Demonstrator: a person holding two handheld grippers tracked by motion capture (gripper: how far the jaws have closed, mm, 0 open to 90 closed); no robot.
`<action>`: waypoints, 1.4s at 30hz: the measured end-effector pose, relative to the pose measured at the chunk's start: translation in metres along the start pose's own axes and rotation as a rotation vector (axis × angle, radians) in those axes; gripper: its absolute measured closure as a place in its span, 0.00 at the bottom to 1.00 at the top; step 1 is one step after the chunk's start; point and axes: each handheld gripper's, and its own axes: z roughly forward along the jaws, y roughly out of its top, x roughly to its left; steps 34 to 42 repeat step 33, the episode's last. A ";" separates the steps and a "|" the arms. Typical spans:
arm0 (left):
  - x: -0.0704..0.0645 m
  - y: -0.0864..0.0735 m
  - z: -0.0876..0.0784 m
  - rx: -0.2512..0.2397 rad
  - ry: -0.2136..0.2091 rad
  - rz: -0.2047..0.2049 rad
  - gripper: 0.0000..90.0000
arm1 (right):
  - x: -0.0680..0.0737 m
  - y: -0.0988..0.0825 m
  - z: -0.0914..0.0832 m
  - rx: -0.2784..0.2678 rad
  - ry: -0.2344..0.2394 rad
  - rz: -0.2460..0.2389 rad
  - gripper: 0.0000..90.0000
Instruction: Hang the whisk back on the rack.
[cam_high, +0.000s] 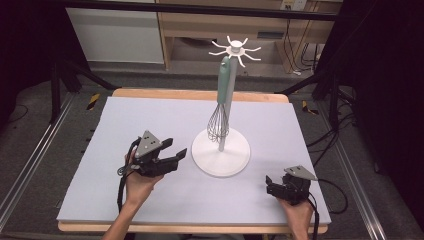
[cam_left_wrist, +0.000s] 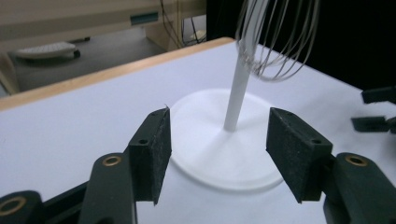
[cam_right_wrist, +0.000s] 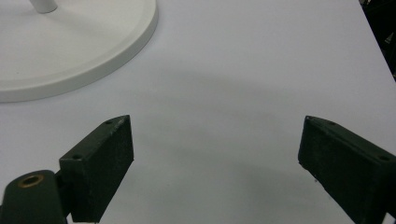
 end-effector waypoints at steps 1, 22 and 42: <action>0.003 -0.004 -0.001 0.012 0.004 0.000 0.44 | 0.000 0.000 0.000 0.000 0.001 0.001 0.12; 0.065 -0.079 -0.021 0.159 0.158 -0.108 0.41 | -0.004 -0.005 0.004 0.042 -0.012 0.011 0.11; 0.101 -0.102 -0.041 0.177 0.246 -0.196 0.37 | -0.006 -0.006 0.008 0.081 -0.022 0.000 0.11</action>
